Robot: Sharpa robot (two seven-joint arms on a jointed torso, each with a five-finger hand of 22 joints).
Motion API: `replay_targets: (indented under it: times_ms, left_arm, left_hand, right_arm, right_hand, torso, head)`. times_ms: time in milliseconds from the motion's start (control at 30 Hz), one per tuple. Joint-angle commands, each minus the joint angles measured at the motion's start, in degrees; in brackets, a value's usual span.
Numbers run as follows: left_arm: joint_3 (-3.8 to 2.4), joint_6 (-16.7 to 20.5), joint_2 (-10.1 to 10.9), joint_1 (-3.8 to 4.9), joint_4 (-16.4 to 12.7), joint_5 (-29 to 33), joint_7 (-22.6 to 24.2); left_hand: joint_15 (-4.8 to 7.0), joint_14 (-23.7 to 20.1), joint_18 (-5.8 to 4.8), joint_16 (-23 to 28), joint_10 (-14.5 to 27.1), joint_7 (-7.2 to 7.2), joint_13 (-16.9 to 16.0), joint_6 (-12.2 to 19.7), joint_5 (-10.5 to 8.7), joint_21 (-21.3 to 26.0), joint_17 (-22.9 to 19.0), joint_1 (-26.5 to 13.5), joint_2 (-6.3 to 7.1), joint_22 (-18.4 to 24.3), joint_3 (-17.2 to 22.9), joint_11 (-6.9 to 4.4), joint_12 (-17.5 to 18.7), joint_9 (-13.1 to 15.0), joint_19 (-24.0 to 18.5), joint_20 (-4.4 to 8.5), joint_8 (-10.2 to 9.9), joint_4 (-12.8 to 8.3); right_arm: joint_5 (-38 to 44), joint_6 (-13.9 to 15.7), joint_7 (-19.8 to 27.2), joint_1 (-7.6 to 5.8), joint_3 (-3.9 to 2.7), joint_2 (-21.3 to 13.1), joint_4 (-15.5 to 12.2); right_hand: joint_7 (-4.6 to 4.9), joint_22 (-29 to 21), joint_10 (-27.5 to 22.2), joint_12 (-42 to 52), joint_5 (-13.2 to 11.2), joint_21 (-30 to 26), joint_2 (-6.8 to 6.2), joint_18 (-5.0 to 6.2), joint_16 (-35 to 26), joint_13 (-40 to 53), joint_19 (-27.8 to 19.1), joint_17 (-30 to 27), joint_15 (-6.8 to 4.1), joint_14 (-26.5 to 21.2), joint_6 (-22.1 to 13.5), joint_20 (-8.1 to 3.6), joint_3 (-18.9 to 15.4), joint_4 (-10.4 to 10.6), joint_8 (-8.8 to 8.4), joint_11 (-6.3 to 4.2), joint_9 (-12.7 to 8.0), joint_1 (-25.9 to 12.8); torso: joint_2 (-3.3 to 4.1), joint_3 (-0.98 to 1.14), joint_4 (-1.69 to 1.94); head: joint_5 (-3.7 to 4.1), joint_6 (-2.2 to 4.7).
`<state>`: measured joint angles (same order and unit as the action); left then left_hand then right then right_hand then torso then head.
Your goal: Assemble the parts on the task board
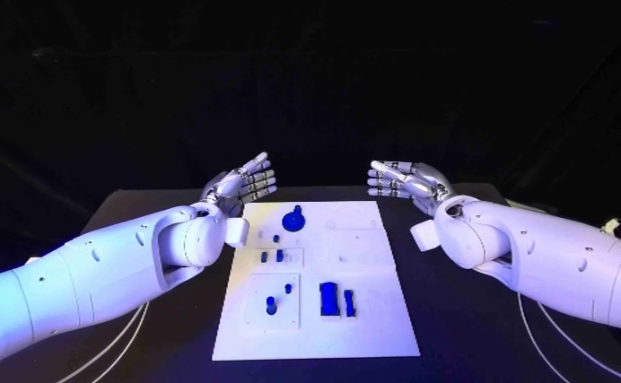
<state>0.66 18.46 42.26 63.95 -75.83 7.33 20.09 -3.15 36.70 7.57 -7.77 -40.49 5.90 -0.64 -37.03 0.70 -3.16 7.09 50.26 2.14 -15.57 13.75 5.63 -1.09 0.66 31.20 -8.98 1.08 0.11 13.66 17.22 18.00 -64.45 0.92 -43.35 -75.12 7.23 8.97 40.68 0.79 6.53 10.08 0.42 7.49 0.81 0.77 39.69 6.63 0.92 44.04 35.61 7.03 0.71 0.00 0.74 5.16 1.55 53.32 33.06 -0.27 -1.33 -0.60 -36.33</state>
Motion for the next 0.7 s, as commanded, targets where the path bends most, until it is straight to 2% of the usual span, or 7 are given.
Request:
replay_targets:
  times_ms: [33,200,233,333,400,500,700]
  left_arm:
    - [-0.18,7.22,0.39,-0.61,-2.59,-2.3,3.2]
    - [-0.41,16.35,1.4,-2.18,-8.3,-4.79,6.42]
    - [-0.45,17.77,1.56,-2.43,-9.19,-5.18,6.92]
    - [-0.53,20.75,1.89,-2.94,-11.05,-5.99,7.97]
    - [-0.58,22.63,2.09,-3.27,-12.23,-6.51,8.63]
    - [-0.64,24.86,2.34,-3.65,-13.62,-7.11,9.42]
    - [-0.66,25.66,2.43,-3.79,-14.13,-7.33,9.7]
  left_hand:
    - [3.15,-11.7,-2.28,2.5,12.92,-1.89,0.64,11.81,-0.7,3.16,-2.27,-16.03,-2.14,4.96,-4.41,-5.63,1.09,-0.66,-9.95,2.87,-1.08,-0.11]
    - [3.15,-16.68,-2.89,3.51,18.4,-5.9,0.64,16.83,-0.7,3.16,-7.09,-22.83,-2.14,7.07,-6.26,-5.63,1.09,-0.66,-14.17,4.09,-1.08,-0.11]
    - [3.15,-17.21,-2.89,3.6,19.0,-5.9,0.64,17.36,-0.7,3.16,-7.09,-23.58,-2.14,7.3,-6.46,-5.63,1.09,-0.66,-14.62,4.23,-1.08,-0.11]
    - [3.15,-19.24,-3.54,7.77,21.24,-5.9,0.64,19.42,-0.7,3.16,-7.09,-26.34,-2.14,8.16,-7.22,-5.63,1.09,-0.66,-16.36,4.7,-1.08,-0.11]
    - [3.15,-20.38,-3.54,7.77,22.48,-5.9,0.64,20.57,-0.7,3.16,-7.09,-27.9,-2.14,8.65,-7.63,-5.63,1.09,-0.66,-17.34,8.98,-1.08,-0.11]
    - [3.15,-22.46,-7.57,7.77,24.81,-5.9,0.64,22.67,-0.7,3.16,-7.09,-30.77,-2.14,9.53,-8.44,-5.63,1.09,-0.66,-19.03,8.98,-1.08,-0.11]
    - [3.15,-25.54,-7.57,7.77,28.16,-5.9,0.64,25.75,-0.7,3.16,-7.09,-34.96,-2.14,10.83,-9.49,-5.63,1.09,-0.66,-21.62,8.98,-1.08,-0.11]
  right_arm:
    - [-3.67,7.18,3.61,0.68,-0.17,-0.14,-2.64]
    - [-8.41,16.52,7.49,2.39,-0.52,-0.71,-8.42]
    - [-9.16,18.01,8.1,2.66,-0.58,-0.8,-9.34]
    - [-10.78,21.21,9.43,3.25,-0.7,-0.99,-11.32]
    - [-11.81,23.25,10.28,3.62,-0.78,-1.12,-12.58]
    - [-13.08,25.75,11.32,4.08,-0.87,-1.27,-14.13]
    - [-13.66,26.9,11.79,4.28,-0.92,-1.34,-14.83]
  right_hand:
    - [-2.29,-2.83,-12.81,-0.79,-2.05,-3.19,-0.42,-2.25,-0.81,-0.77,-12.52,-2.09,-0.92,-13.91,-11.24,-2.21,-0.71,0.0,-0.74,-5.16,-1.55,-16.81]
    - [-3.22,-3.98,-18.05,-0.79,-6.53,-4.48,-0.42,-2.87,-0.81,-0.77,-17.59,-6.63,-0.92,-19.54,-15.8,-7.03,-0.71,0.0,-0.74,-5.16,-1.55,-23.62]
    - [-7.23,-4.17,-18.91,-0.79,-6.53,-4.71,-0.42,-2.88,-0.81,-0.77,-18.43,-6.63,-0.92,-20.48,-16.58,-7.03,-0.71,0.0,-0.74,-5.16,-1.55,-24.78]
    - [-7.23,-4.62,-20.92,-0.79,-6.53,-5.18,-0.42,-7.49,-0.81,-0.77,-20.42,-6.63,-0.92,-22.69,-18.37,-7.03,-0.71,0.0,-0.74,-5.16,-1.55,-27.45]
    - [-7.23,-4.96,-22.51,-0.79,-6.53,-5.6,-0.42,-7.49,-0.81,-0.77,-21.95,-6.63,-0.92,-24.36,-19.7,-7.03,-0.71,0.0,-0.74,-5.16,-1.55,-29.46]
    - [-7.23,-8.97,-24.77,-0.79,-6.53,-10.08,-0.42,-7.49,-0.81,-0.77,-24.14,-6.63,-0.92,-26.78,-21.67,-7.03,-0.71,0.0,-0.74,-5.16,-1.55,-32.43]
    - [-7.23,-8.97,-28.12,-0.79,-6.53,-10.08,-0.42,-7.49,-0.81,-0.77,-27.45,-6.63,-0.92,-30.45,-24.63,-7.03,-0.71,0.0,-0.74,-5.16,-1.55,-36.85]
  torso:
    - [-1.58,0.23,1.12]
    - [-1.88,0.27,1.33]
    - [-1.88,0.27,1.33]
    - [-1.88,0.27,1.33]
    - [-1.88,0.27,1.33]
    - [-1.88,0.27,1.33]
    - [-1.88,0.27,1.33]
  head:
    - [0.48,1.57]
    - [0.6,1.95]
    - [0.6,1.95]
    - [0.6,1.95]
    - [0.6,1.95]
    - [0.6,1.95]
    - [0.6,1.95]
